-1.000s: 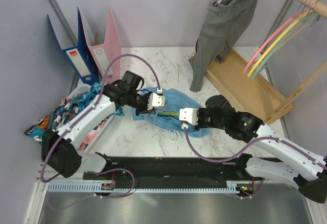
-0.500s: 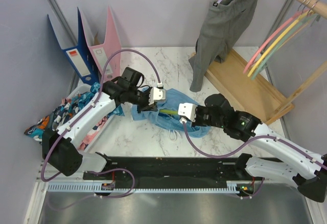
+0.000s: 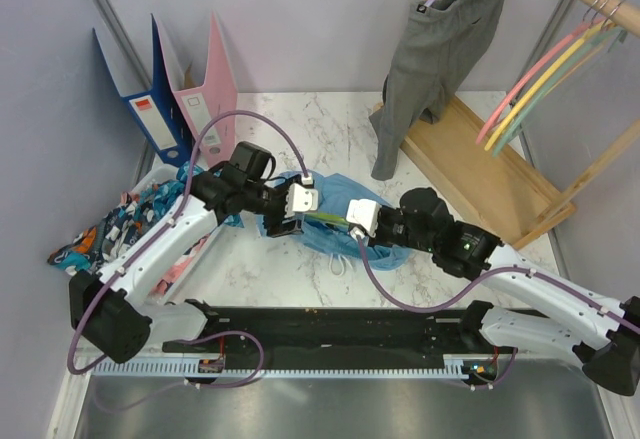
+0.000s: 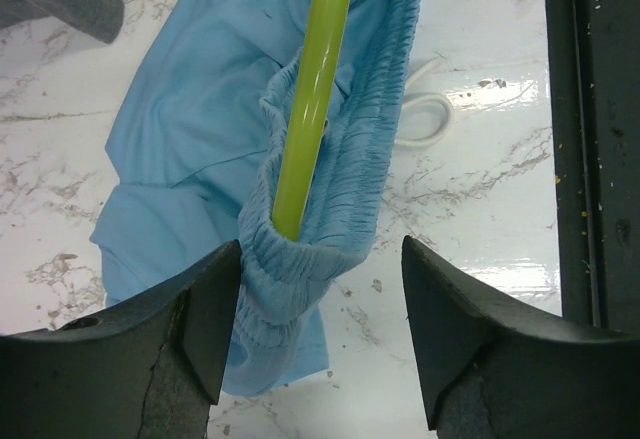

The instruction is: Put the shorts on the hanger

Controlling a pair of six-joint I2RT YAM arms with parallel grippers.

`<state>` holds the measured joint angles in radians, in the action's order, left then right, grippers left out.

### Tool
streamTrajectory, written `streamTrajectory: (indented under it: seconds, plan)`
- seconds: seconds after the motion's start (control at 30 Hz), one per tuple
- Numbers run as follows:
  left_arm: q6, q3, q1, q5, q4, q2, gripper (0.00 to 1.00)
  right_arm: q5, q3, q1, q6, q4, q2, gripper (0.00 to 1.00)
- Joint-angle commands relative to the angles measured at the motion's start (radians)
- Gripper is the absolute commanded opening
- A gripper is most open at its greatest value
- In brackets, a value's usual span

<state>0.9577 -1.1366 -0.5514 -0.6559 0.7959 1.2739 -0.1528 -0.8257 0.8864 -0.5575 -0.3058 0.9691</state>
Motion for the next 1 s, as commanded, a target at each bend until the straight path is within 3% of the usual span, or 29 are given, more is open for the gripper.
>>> streamTrajectory:
  seconds: [0.0, 0.2, 0.43, 0.6, 0.8, 0.97]
  plan:
    - [0.078, 0.05, -0.002, -0.033, -0.079, -0.068, 0.71, -0.056, 0.02, 0.005, -0.008, 0.198, -0.021, 0.0]
    - [0.145, 0.129, 0.005, 0.03, -0.191, -0.082, 0.71, -0.071, 0.022, 0.005, -0.03, 0.22, -0.001, 0.0]
    - [0.269, 0.101, 0.073, 0.053, -0.118, -0.045, 0.68, -0.083, 0.031, 0.005, -0.065, 0.206, -0.015, 0.0]
    - [0.306, 0.109, 0.042, -0.007, -0.11, -0.033, 0.64, -0.108, 0.019, 0.005, -0.064, 0.229, 0.011, 0.0]
    - [0.279, 0.098, -0.007, -0.008, -0.132, 0.008, 0.45, -0.128, -0.001, 0.005, -0.076, 0.254, 0.036, 0.0]
    - [0.253, 0.112, -0.016, -0.022, -0.142, 0.004, 0.17, -0.129, 0.007, 0.005, -0.064, 0.292, 0.036, 0.0]
